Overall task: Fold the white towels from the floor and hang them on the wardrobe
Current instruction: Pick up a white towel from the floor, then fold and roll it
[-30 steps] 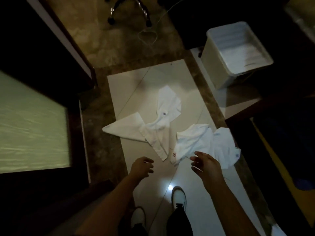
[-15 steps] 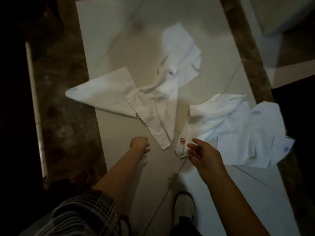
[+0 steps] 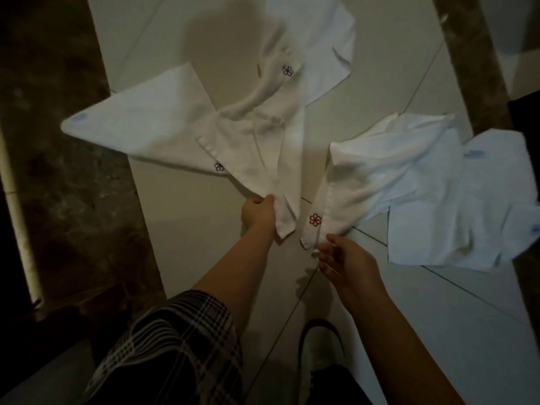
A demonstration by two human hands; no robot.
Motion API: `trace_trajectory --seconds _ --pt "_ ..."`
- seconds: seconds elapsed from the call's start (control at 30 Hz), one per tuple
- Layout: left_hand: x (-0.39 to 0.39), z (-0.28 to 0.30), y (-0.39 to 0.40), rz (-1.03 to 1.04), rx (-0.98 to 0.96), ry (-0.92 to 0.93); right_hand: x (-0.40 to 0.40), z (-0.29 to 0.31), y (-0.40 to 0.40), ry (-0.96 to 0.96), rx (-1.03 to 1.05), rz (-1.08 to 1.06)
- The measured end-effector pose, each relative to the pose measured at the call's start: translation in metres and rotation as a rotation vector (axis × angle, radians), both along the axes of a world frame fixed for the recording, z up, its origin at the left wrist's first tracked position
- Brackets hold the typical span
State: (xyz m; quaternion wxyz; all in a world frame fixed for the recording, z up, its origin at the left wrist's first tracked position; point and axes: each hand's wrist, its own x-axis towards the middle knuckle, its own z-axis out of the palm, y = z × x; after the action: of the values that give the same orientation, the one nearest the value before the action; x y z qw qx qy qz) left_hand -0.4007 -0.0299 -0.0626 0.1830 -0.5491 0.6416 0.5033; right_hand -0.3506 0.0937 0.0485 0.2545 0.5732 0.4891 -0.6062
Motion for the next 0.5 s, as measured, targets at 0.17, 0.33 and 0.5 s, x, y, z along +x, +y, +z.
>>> trace_trajectory --seconds 0.17,0.33,0.5 --pt "0.01 0.076 0.004 0.209 0.259 0.105 0.012 0.046 -0.006 0.042 0.051 0.082" --pt "0.019 0.213 0.017 0.24 0.446 0.187 0.018 0.131 -0.017 0.249 0.284 0.385" --pt "0.033 0.355 0.021 0.163 0.464 0.26 0.008 0.257 -0.012 0.515 0.432 0.575"
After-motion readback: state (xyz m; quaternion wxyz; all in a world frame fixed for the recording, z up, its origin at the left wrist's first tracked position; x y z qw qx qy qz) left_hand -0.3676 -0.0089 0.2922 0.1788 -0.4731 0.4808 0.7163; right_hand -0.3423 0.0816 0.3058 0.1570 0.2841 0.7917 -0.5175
